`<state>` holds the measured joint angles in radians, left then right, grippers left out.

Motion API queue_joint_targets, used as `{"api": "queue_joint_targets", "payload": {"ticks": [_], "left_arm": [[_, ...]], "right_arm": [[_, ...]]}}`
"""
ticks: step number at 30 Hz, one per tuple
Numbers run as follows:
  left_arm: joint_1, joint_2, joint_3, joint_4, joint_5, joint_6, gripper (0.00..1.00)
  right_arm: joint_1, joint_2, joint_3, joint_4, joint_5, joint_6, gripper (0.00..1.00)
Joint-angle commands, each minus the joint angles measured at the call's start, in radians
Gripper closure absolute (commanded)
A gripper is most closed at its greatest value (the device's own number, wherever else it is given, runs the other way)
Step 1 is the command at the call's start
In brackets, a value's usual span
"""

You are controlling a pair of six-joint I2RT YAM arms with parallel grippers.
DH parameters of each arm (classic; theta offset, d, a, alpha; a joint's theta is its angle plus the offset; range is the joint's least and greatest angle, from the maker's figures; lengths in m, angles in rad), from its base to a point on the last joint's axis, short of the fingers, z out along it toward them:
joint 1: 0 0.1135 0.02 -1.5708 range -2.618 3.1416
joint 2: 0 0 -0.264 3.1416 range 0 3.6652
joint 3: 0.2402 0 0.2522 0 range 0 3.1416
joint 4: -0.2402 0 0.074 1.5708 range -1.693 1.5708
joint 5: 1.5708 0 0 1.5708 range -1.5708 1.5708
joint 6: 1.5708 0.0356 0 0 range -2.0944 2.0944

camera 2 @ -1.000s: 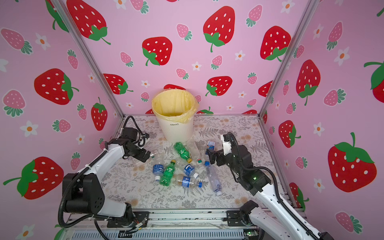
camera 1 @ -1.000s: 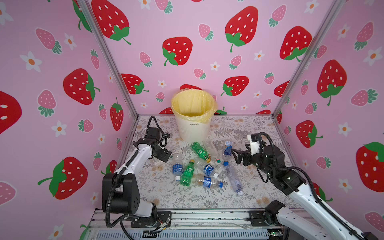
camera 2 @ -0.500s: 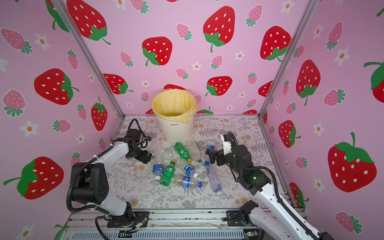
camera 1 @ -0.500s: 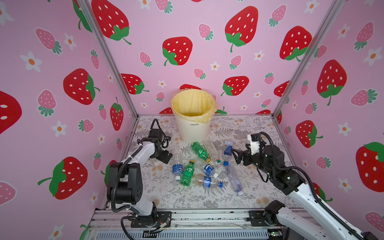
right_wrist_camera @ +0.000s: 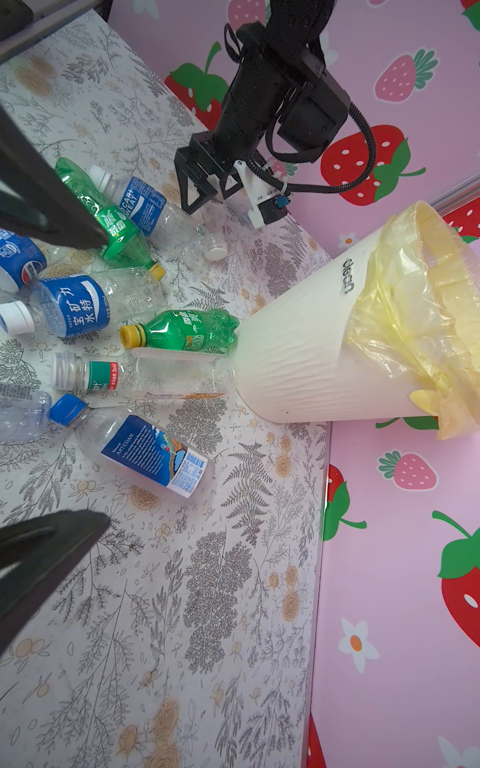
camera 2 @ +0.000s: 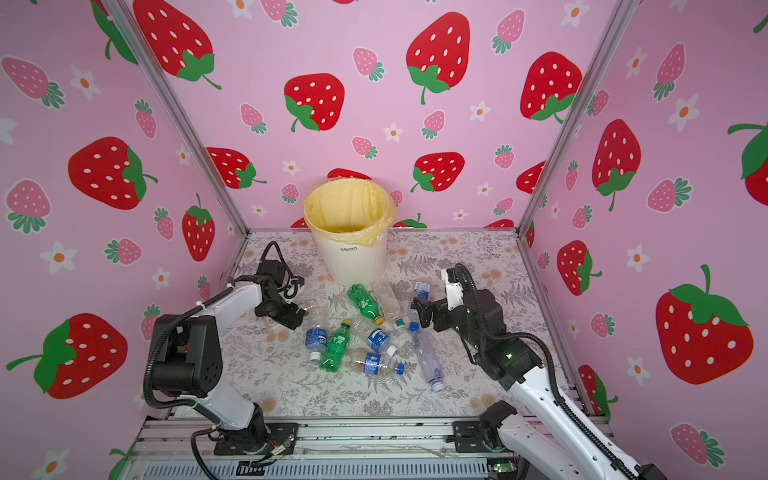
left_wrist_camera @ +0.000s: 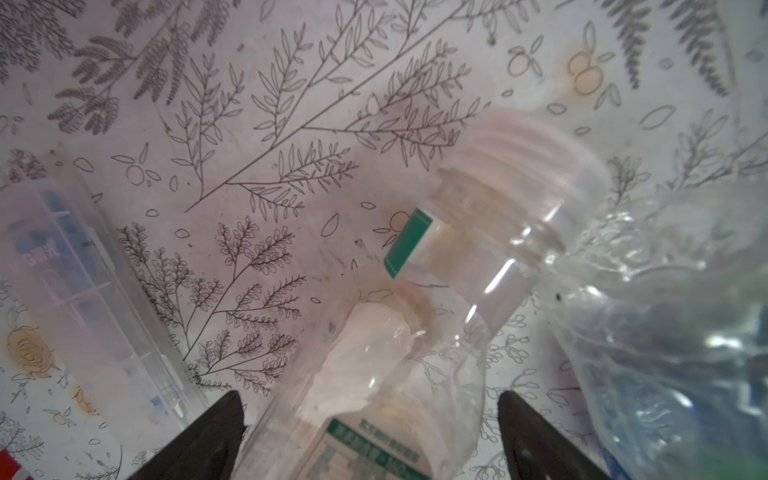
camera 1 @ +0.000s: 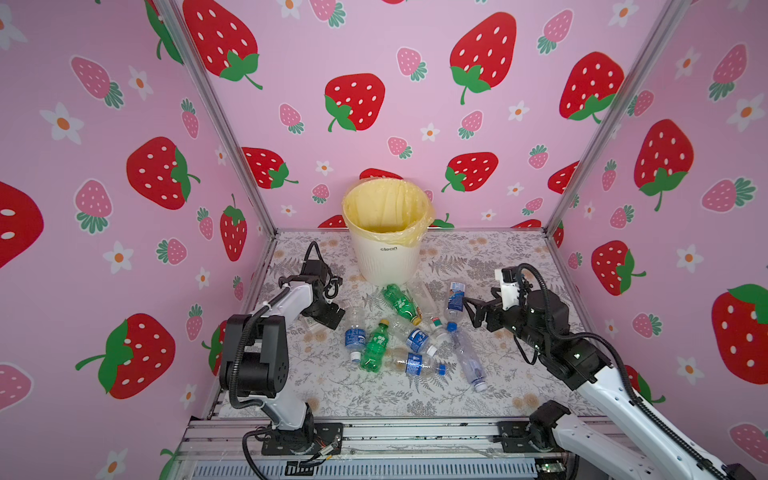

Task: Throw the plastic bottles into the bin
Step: 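Lower the left gripper onto the clear bottle with a green-striped cap, then close the left gripper around the clear bottle's neck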

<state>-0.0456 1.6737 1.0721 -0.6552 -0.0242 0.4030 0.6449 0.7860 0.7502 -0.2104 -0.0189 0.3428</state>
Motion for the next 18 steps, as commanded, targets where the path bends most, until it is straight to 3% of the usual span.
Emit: {"api": "queue_joint_targets", "payload": {"ticks": [1, 18], "left_arm": [[0.008, 0.025, 0.03, -0.035, 0.002, -0.004, 0.1], [0.008, 0.003, 0.031, -0.044, -0.005, -0.011, 0.3]], "right_arm": [[-0.008, -0.009, -0.011, 0.006, -0.015, 0.004, 0.01], [-0.016, -0.027, -0.02, 0.004, 0.002, 0.025, 0.01]]}}
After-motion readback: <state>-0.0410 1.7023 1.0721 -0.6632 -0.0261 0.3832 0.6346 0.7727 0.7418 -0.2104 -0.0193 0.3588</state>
